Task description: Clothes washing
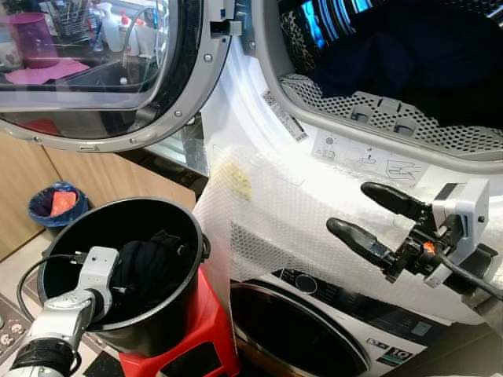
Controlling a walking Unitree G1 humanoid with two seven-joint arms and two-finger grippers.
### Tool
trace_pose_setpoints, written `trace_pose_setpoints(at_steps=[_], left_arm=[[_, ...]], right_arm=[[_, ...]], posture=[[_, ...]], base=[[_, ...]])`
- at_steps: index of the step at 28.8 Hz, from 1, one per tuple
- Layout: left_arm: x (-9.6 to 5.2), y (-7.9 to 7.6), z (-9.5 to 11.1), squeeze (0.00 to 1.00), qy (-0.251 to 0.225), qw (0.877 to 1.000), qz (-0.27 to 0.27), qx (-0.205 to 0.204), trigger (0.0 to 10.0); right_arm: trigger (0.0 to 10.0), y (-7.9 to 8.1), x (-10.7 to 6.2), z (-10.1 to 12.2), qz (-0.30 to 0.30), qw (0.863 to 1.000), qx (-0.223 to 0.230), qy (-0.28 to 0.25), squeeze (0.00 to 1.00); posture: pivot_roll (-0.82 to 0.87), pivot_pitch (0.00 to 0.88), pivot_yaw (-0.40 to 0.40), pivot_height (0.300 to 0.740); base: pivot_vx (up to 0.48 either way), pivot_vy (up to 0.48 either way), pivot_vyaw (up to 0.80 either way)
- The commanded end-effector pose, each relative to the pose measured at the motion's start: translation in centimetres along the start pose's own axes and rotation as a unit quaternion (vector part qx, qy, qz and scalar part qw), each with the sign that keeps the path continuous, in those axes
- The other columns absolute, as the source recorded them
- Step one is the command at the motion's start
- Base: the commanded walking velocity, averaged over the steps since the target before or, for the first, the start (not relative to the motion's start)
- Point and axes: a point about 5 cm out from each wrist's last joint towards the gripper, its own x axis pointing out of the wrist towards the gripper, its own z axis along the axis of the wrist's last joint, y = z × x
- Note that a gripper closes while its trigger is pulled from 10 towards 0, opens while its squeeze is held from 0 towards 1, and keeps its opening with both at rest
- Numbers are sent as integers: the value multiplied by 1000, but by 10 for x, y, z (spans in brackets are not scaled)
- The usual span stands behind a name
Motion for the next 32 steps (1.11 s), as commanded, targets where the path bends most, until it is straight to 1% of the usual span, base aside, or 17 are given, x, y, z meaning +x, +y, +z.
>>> trace_pose_setpoints(at_steps=[1, 2, 5, 7, 10, 18, 19, 25, 32], left_arm=[[-1, 2, -6, 0, 15, 1000, -2, 17, 0], [-1, 2, -5, 0, 13, 1000, -8, 22, 0], [-2, 5, -6, 0, 13, 1000, -3, 24, 0], [-2, 7, -7, 0, 12, 1000, 3, 19, 0], [-3, 9, -8, 0, 13, 999, 1, 30, 0], [-4, 11, -9, 0, 13, 999, 7, 39, 0], [-6, 13, -7, 0, 8, 999, 7, 48, 0], [-11, 19, 3, 0, -11, 998, 12, 53, 0], [-12, 20, 3, 0, -13, 998, 11, 56, 0]], right_arm=[[10000, 1, -1, 8, 1, 1000, -14, -4, 0], [10000, 1, -1, 9, 1, 1000, -14, -5, 0], [10000, 1, 0, 11, 3, 1000, -13, -6, 0], [10000, 2, 0, 12, 5, 1000, -12, -7, 0], [10000, 2, 1, 12, 6, 1000, -12, -7, 0], [10000, -1, 2, 16, 7, 1000, -12, -11, 0], [10000, -1, 3, 17, 7, 1000, -12, -12, 0], [10000, -4, 5, 18, 10, 1000, -14, -16, 0], [10000, -4, 5, 19, 10, 1000, -15, -16, 0]], posture=[[-92, 197, -72, 740], [-91, 199, -72, 740], [-90, 199, -74, 740], [-89, 199, -77, 740], [-89, 199, -77, 740], [-80, 194, -82, 740], [-77, 187, -83, 740], [-65, 171, -90, 740], [-65, 171, -90, 740]], base=[[0, 0, 0], [0, 0, 0], [0, 0, 0], [0, 0, 0], [0, 0, 0], [0, 0, 0], [0, 0, 0], [0, 0, 0], [0, 0, 0]])
